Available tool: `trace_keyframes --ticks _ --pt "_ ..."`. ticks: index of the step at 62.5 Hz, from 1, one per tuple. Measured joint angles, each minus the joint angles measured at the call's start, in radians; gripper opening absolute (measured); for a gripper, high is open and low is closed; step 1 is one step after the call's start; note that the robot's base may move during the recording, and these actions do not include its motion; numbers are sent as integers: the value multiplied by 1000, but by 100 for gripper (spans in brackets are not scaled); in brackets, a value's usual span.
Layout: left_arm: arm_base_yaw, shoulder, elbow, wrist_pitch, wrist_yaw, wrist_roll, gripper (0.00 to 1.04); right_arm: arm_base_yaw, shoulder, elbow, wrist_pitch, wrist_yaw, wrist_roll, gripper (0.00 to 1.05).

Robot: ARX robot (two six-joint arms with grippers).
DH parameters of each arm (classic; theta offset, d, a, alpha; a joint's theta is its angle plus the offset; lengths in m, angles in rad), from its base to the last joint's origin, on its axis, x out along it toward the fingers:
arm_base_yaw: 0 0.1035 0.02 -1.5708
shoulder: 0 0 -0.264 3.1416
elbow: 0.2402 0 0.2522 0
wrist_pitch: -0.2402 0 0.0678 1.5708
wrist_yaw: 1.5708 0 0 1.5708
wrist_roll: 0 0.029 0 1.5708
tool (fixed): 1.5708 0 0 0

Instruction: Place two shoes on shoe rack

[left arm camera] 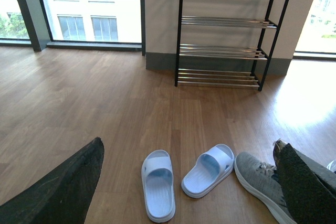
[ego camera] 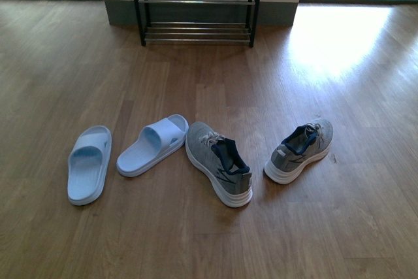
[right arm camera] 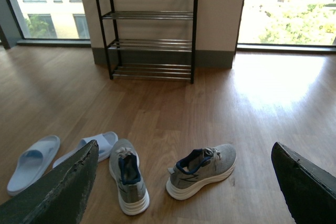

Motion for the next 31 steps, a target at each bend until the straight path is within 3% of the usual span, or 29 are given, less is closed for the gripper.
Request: trace_keyframes --ticks 31 --pt "0 0 0 0 0 0 95 0 0 0 0 0 0 96"
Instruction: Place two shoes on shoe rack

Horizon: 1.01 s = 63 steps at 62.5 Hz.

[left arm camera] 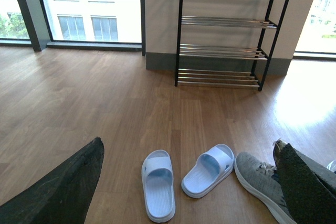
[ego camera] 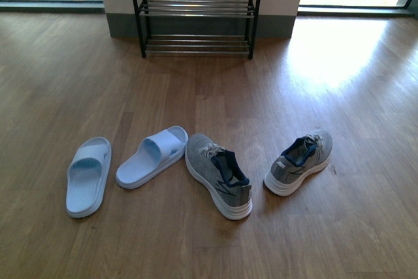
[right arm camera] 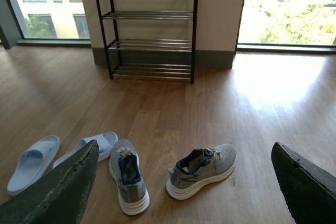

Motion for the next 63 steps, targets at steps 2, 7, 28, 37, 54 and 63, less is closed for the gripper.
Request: trace_keyframes --ticks 2,7,28,37,54,63 --pt "0 0 0 0 0 0 95 0 0 0 0 0 0 96" --pt "0 0 0 0 0 0 95 0 0 0 0 0 0 96" --pt "0 0 0 0 0 0 95 0 0 0 0 0 0 96" --pt "0 0 0 0 0 0 95 0 0 0 0 0 0 96" --pt "0 0 0 0 0 0 95 0 0 0 0 0 0 96" --pt "0 0 0 0 0 0 95 0 0 0 0 0 0 96"
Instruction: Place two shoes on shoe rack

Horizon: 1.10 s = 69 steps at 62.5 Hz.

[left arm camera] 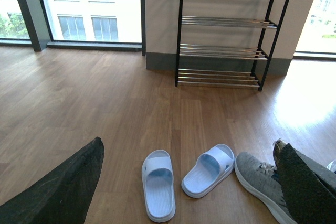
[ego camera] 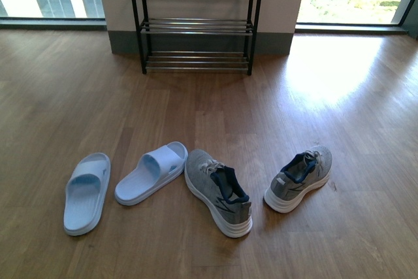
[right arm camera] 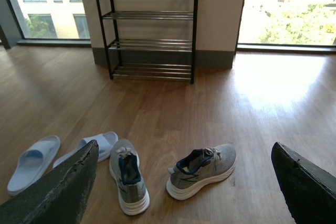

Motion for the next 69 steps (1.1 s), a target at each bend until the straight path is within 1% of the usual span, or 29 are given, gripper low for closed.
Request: trace_keyframes --ticks 69 --pt "0 0 0 0 -2 0 95 0 0 0 0 -3 0 96"
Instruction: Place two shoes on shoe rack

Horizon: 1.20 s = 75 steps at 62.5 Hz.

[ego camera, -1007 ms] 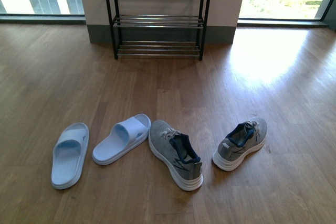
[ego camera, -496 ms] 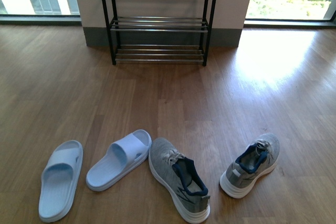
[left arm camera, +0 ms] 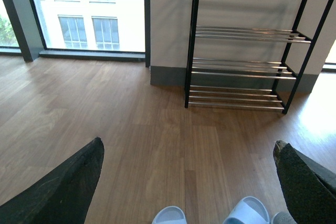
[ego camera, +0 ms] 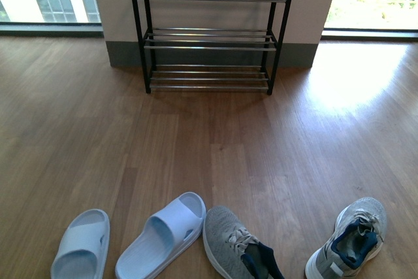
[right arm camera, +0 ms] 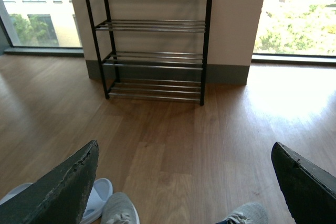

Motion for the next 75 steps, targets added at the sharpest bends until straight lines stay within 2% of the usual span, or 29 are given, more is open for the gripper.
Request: trace_keyframes --ticks 22,25,28,34,40,44,48,63,75 --pt "0 0 0 0 2 0 95 0 0 0 0 0 0 96" --pt "0 0 0 0 2 0 95 21 29 6 -19 114 35 96" --pt "0 0 0 0 2 0 95 11 90 13 -11 170 58 96" --pt "0 0 0 0 2 0 95 -82 356 87 117 84 82 96" --pt "0 0 0 0 2 0 95 -148 618 166 264 39 77 96" --pt "0 0 0 0 2 0 95 -209 949 263 416 23 63 96" --pt "0 0 0 0 2 0 95 -248 1213 355 479 21 61 96" --pt "0 0 0 0 2 0 95 -333 1873 644 500 39 60 96" --pt "0 0 0 0 2 0 95 -390 2217 830 463 67 60 96"
